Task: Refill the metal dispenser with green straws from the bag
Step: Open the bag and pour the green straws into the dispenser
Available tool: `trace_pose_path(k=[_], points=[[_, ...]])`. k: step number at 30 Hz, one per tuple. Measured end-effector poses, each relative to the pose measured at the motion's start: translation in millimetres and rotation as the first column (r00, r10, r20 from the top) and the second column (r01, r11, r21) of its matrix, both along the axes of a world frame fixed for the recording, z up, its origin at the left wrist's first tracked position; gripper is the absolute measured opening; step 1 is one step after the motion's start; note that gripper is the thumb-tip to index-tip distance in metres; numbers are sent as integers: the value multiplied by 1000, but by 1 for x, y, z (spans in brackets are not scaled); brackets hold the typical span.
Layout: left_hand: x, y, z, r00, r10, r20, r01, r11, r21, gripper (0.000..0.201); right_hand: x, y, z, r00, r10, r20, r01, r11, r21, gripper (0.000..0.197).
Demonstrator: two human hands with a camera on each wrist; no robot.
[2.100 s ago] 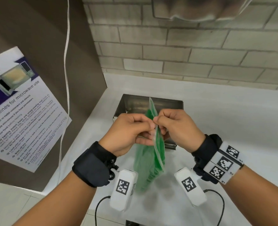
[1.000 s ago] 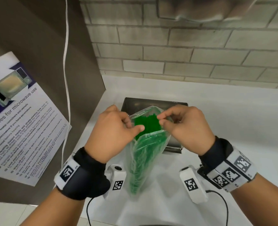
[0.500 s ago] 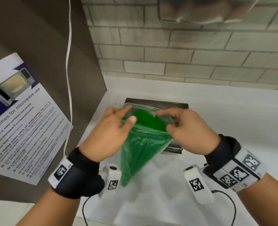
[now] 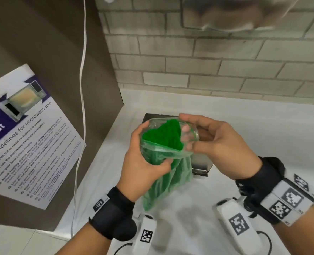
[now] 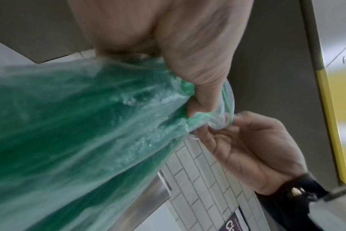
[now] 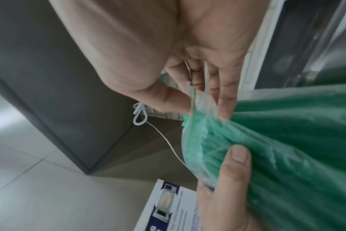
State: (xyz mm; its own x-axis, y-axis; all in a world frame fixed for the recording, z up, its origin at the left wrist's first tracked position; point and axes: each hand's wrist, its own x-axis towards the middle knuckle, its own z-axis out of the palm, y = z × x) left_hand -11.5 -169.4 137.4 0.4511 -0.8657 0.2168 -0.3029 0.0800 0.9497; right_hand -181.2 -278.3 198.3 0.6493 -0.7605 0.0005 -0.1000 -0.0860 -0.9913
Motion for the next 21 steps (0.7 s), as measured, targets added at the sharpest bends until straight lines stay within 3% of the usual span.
trace_pose_path(k=[5,11,13,16,21], points=[[3,-5,2,999,-13,-43,9,997,-80,92,3,6,-8,981,-95,-167,49,964,-261,79],[16,-6,-9,981,-141,-136,119,981,-155,89,2,-6,-21,930,-37,-365,-41,978,-203,85],[22,-5,-11,974,-159,-161,131,976,-172,90,1,-7,-23,948,11,-317,-52,991,-120,82],[24,-6,-10,966,-171,-191,133,971,-197,94,4,-5,-27,985,149,-87,-131,974,185,78],[25,-7,-4,927,-212,-310,148,964,-219,97,11,4,-37,970,239,33,-241,948,207,75]])
